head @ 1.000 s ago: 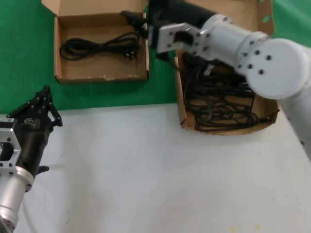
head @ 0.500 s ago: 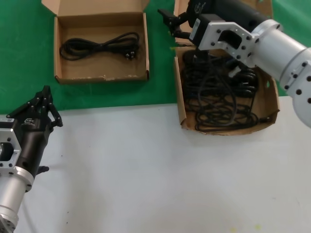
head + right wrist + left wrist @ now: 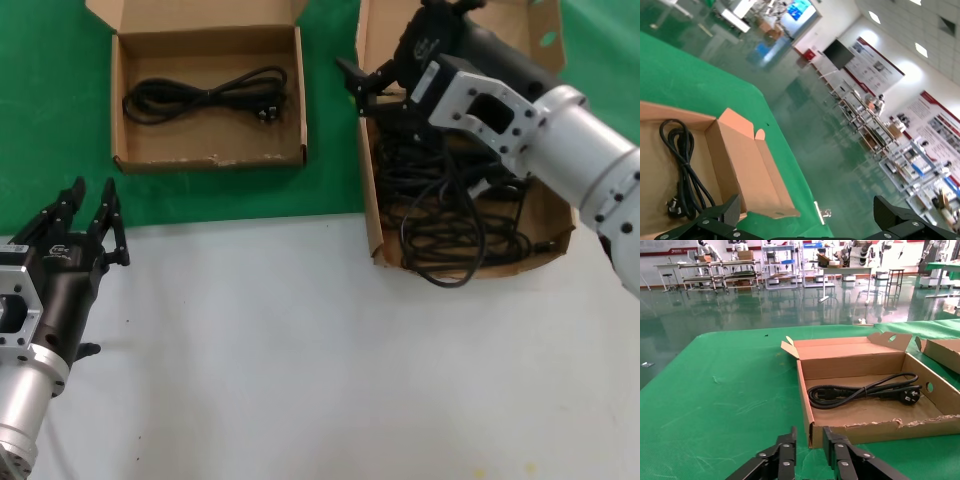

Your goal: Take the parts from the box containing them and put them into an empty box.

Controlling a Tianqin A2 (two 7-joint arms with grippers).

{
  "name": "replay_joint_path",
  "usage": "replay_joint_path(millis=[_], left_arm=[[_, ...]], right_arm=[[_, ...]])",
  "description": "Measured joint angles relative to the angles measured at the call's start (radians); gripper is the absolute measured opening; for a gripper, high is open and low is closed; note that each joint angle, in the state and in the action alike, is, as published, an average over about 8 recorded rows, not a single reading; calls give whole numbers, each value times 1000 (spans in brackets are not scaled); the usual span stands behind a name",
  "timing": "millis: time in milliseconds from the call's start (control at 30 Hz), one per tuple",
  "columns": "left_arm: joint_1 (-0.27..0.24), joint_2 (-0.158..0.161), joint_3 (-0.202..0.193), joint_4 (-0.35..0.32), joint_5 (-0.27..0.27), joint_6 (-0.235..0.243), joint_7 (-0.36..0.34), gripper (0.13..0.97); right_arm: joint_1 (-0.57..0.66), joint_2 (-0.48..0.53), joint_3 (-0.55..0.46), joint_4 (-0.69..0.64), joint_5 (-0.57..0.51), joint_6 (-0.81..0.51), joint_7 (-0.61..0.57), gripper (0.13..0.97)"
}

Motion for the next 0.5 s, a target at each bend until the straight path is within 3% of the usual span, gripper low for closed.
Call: replay_joint_path(millis=[300, 500], left_arm=[[2, 0, 0, 0, -3, -2, 2, 305], [4, 0, -1, -1, -5, -3, 4, 438]], right_arm=[[-87, 4, 29, 1, 101, 57, 16, 943], [-146, 7, 49, 2, 170, 95, 26, 966]])
